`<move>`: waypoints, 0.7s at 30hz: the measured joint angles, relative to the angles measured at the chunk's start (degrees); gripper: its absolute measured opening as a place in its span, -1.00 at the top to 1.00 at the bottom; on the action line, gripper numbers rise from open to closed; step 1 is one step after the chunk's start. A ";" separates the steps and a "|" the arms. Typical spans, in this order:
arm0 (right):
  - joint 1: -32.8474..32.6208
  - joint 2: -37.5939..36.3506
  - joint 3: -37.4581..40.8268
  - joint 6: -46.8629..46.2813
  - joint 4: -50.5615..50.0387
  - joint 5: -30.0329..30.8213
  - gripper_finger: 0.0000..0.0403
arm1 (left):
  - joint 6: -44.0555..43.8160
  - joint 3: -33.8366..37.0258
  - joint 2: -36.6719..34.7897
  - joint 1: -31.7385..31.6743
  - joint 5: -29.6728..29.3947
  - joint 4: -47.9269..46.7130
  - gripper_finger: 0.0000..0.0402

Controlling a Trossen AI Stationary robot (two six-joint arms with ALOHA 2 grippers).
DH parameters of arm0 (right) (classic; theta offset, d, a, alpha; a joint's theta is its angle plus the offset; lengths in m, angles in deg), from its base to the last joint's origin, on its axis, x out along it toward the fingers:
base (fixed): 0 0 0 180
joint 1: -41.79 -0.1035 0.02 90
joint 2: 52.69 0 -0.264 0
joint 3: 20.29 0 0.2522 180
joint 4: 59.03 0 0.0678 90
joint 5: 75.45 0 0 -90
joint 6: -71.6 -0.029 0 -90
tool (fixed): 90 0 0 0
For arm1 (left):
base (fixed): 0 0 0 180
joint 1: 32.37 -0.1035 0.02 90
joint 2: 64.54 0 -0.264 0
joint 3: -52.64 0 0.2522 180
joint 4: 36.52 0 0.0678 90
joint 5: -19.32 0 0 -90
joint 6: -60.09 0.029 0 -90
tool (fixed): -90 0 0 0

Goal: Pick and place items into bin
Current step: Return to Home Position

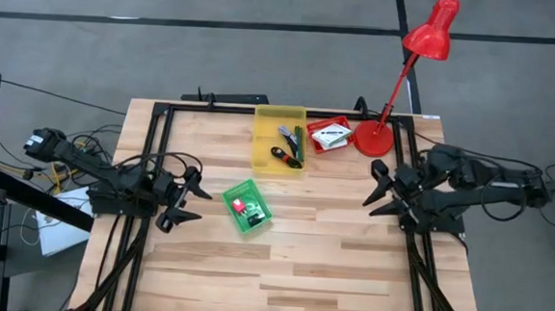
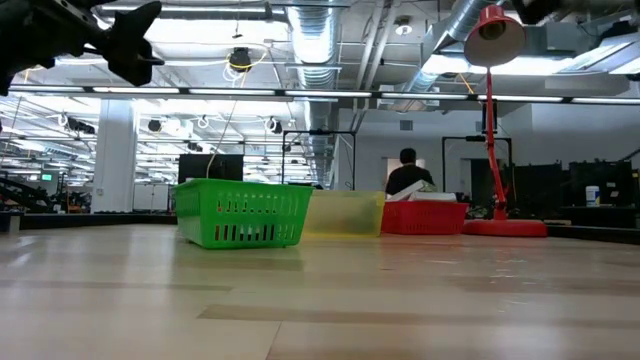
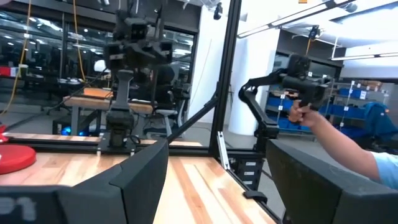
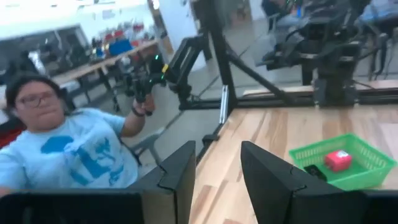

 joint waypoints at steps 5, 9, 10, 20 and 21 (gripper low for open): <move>3.28 -9.85 10.56 -4.50 5.34 0.00 0.39 | 0.21 0.01 0.01 0.63 -0.24 -0.37 -0.33; 4.33 -17.23 20.25 -8.76 18.54 -2.02 0.39 | 0.28 0.02 0.01 0.63 -1.08 -0.37 -0.33; 4.32 -18.74 22.33 -8.88 20.39 -3.17 0.39 | 0.46 0.02 0.03 0.63 -1.68 -0.45 -0.33; 4.23 -31.06 34.36 -12.91 21.70 -2.99 0.39 | 1.39 0.07 0.03 0.63 -6.16 -2.36 -0.33; 4.23 -30.89 35.11 -13.00 21.93 -2.45 0.39 | 1.76 0.07 0.03 0.63 -6.16 -2.42 -0.33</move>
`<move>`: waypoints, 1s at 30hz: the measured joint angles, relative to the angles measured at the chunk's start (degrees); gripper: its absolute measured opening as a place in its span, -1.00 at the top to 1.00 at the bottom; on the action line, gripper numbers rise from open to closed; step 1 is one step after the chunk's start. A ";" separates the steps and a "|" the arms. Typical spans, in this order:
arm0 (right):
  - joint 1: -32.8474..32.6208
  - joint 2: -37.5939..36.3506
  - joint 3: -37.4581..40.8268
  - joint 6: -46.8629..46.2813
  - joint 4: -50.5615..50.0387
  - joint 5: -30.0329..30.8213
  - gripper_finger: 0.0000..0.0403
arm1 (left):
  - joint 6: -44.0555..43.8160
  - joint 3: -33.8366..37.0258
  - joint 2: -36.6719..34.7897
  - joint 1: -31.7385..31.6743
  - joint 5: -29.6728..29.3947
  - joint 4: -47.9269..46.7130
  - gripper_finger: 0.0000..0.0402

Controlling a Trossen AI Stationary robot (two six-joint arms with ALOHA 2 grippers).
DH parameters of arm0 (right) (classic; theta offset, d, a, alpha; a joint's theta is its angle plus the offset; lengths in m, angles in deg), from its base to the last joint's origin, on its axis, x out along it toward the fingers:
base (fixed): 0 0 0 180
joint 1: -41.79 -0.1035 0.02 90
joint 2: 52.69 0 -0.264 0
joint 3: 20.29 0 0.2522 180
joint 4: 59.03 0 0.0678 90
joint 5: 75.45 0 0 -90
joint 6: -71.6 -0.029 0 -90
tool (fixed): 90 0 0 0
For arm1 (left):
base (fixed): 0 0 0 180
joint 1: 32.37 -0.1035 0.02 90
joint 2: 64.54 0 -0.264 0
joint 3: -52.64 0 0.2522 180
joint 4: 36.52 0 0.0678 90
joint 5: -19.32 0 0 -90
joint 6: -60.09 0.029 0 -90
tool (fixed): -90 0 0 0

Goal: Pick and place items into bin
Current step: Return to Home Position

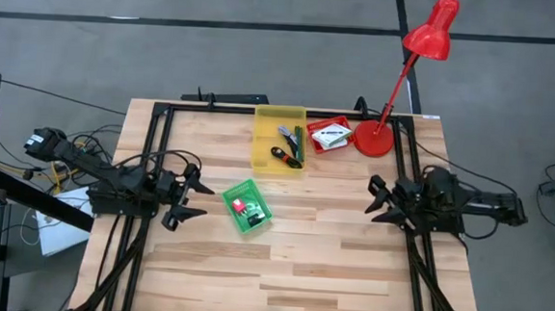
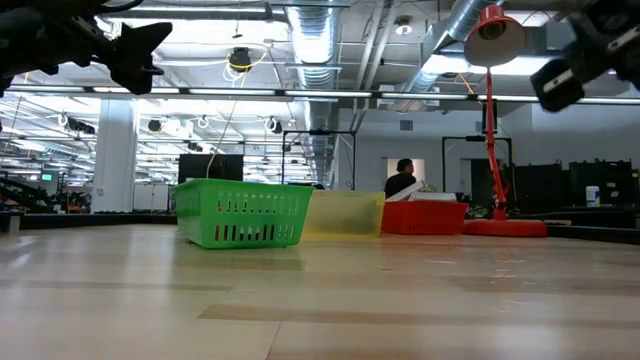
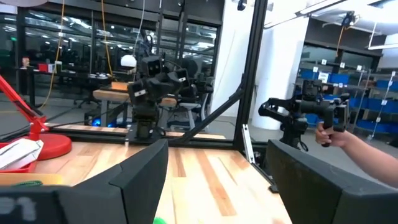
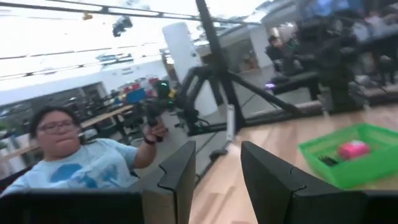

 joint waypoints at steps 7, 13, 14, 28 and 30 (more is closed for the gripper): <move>-0.65 0.16 3.10 -0.52 -1.90 8.79 0.39 | 1.67 0.02 0.00 -0.02 0.04 -0.97 -0.33; -2.16 0.16 3.10 2.29 -2.37 11.98 0.39 | 2.24 0.04 0.00 -0.02 0.04 -0.94 -0.33; -2.45 0.16 3.10 2.85 -2.71 11.98 0.39 | 2.50 0.04 0.00 -0.02 0.04 -1.03 -0.33; -3.91 0.16 3.13 8.99 -3.24 11.98 0.39 | -3.58 0.09 0.00 -0.02 0.03 -8.57 -0.33; -3.91 0.16 3.15 9.02 -3.24 11.98 0.39 | -3.69 0.09 0.02 -0.02 0.03 -9.41 -0.33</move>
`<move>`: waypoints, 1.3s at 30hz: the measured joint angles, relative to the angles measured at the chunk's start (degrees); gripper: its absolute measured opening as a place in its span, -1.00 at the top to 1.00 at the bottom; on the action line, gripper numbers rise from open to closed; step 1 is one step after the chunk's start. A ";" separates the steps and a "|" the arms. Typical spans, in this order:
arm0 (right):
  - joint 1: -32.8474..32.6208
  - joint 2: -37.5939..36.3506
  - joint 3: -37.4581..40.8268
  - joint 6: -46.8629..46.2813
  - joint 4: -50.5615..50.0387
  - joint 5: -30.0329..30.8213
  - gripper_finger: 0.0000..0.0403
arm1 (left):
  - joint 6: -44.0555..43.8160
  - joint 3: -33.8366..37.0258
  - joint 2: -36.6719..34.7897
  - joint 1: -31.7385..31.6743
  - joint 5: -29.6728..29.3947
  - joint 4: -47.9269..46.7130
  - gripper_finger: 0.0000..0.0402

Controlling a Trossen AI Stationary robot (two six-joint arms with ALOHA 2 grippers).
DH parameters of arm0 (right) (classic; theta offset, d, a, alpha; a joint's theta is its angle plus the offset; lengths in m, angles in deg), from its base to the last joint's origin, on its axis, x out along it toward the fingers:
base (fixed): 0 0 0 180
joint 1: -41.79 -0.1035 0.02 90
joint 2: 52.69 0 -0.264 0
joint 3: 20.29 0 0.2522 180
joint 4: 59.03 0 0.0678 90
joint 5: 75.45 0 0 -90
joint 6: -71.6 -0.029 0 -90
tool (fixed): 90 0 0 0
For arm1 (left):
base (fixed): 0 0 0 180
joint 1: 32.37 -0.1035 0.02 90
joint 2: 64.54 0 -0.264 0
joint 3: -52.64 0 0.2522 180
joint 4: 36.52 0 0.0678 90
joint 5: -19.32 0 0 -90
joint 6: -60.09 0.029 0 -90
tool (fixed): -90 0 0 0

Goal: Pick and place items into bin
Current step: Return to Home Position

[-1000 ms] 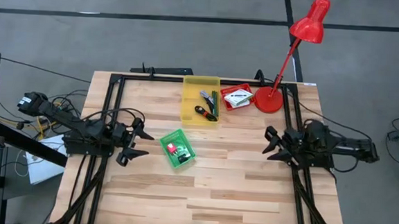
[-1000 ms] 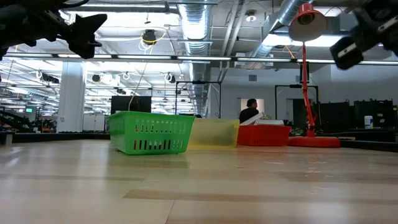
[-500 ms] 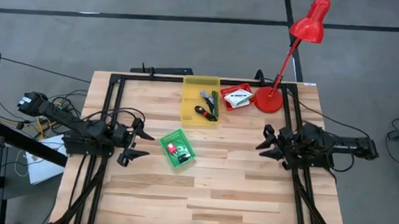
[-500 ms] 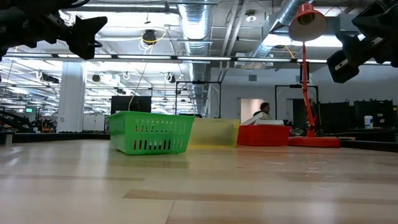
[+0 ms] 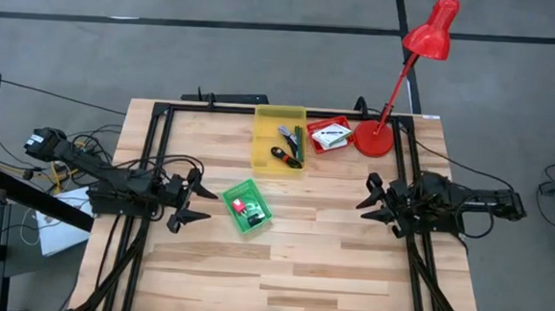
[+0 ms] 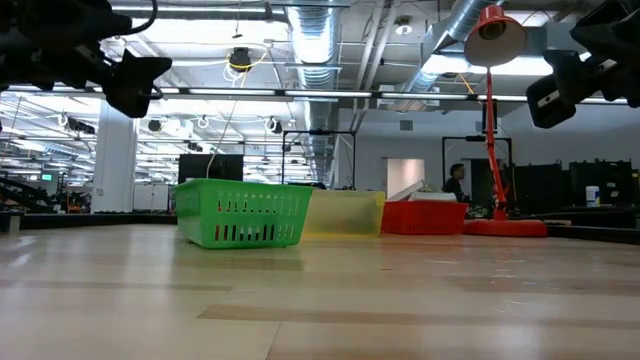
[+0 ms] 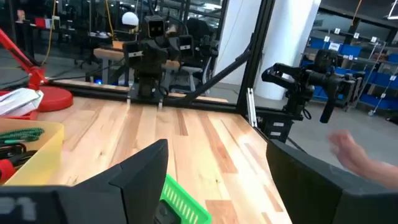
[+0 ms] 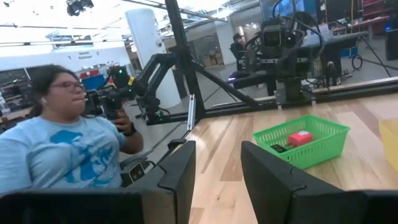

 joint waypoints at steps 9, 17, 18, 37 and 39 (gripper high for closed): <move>0.00 0.00 0.00 0.04 0.00 0.00 0.39 | 4.51 -0.03 -0.04 0.00 -0.03 1.56 -0.33; 0.00 0.00 0.02 0.03 0.00 0.00 0.39 | -2.08 -0.45 -0.02 -0.01 -0.01 -2.37 -0.33; 0.00 0.00 0.02 0.04 0.00 0.00 0.39 | -2.50 -0.47 -0.02 0.00 -0.01 -3.50 -0.33; 0.00 0.02 0.04 0.02 0.00 0.00 0.39 | 5.15 -0.72 -4.84 1.97 1.48 7.38 -0.33; 0.00 0.00 0.04 0.02 0.00 0.00 0.39 | 5.97 -0.75 -7.33 1.99 1.66 6.06 -0.33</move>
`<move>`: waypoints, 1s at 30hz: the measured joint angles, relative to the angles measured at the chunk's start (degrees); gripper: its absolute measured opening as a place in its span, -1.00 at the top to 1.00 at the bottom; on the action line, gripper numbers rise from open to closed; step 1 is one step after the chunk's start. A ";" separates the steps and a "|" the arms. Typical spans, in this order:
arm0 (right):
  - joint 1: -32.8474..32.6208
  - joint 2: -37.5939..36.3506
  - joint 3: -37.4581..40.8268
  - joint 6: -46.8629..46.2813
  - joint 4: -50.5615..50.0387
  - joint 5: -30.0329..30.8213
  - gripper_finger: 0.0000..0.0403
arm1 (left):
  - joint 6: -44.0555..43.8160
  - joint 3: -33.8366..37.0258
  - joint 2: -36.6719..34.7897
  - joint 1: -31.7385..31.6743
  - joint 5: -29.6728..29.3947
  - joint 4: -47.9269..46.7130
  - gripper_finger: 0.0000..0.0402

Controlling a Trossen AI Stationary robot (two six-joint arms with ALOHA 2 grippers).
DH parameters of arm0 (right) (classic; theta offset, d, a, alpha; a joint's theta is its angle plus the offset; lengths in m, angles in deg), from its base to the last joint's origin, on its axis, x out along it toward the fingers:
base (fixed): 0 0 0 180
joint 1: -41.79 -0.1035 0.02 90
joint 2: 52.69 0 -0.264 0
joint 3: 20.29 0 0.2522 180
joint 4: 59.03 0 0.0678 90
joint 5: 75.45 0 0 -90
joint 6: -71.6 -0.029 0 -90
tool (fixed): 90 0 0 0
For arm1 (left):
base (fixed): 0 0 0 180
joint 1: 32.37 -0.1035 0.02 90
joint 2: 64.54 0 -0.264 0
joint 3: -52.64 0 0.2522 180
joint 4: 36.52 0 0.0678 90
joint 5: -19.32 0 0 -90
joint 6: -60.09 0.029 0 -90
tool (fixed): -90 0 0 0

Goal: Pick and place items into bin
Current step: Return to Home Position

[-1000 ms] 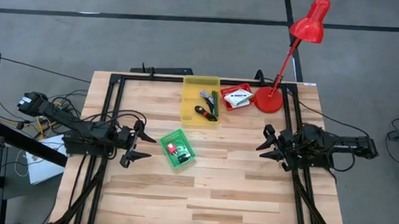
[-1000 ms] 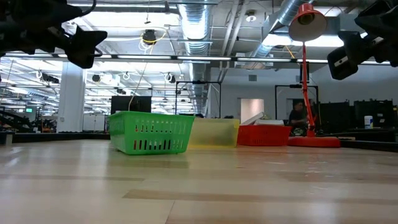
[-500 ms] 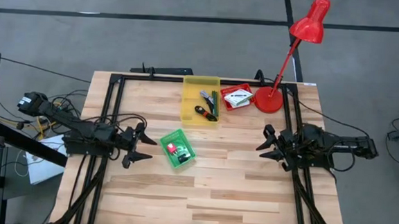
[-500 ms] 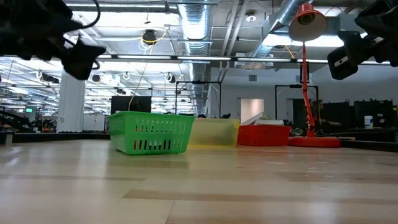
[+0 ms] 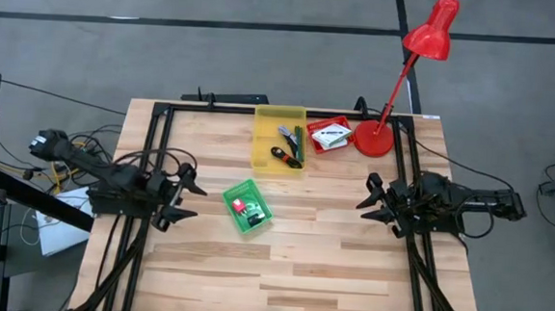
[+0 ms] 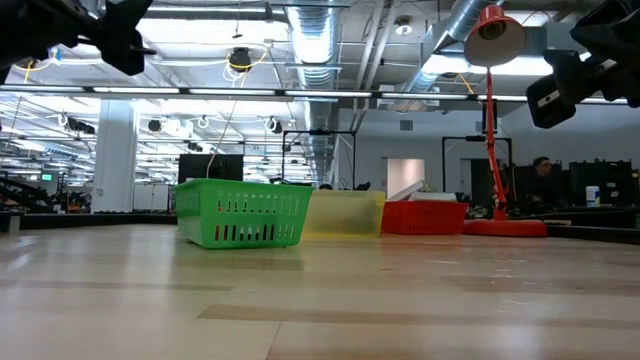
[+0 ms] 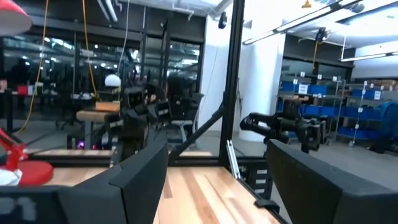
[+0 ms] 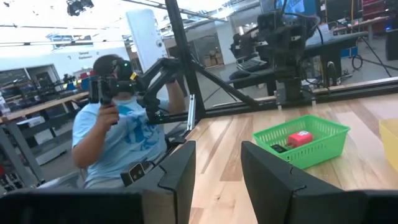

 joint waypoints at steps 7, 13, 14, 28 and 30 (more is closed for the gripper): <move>0.00 0.00 0.00 0.00 0.00 0.00 0.39 | 1.03 -0.04 -10.49 -0.02 -0.25 -10.08 -0.33; 0.00 0.00 0.02 0.00 -0.01 0.00 0.39 | 1.38 -0.05 -19.16 -0.02 -0.34 -23.30 -0.33; 0.00 0.00 0.02 0.00 0.00 -0.01 0.39 | 1.55 -0.06 -20.18 -0.02 -0.36 -25.50 -0.33; 0.00 0.00 0.02 0.00 0.00 0.00 0.39 | 2.11 -0.17 -24.47 -0.02 -1.37 -40.70 -0.33; 0.00 0.00 0.02 0.00 0.00 0.00 0.39 | 1.67 -0.18 -24.47 -0.02 -1.51 -40.72 -0.33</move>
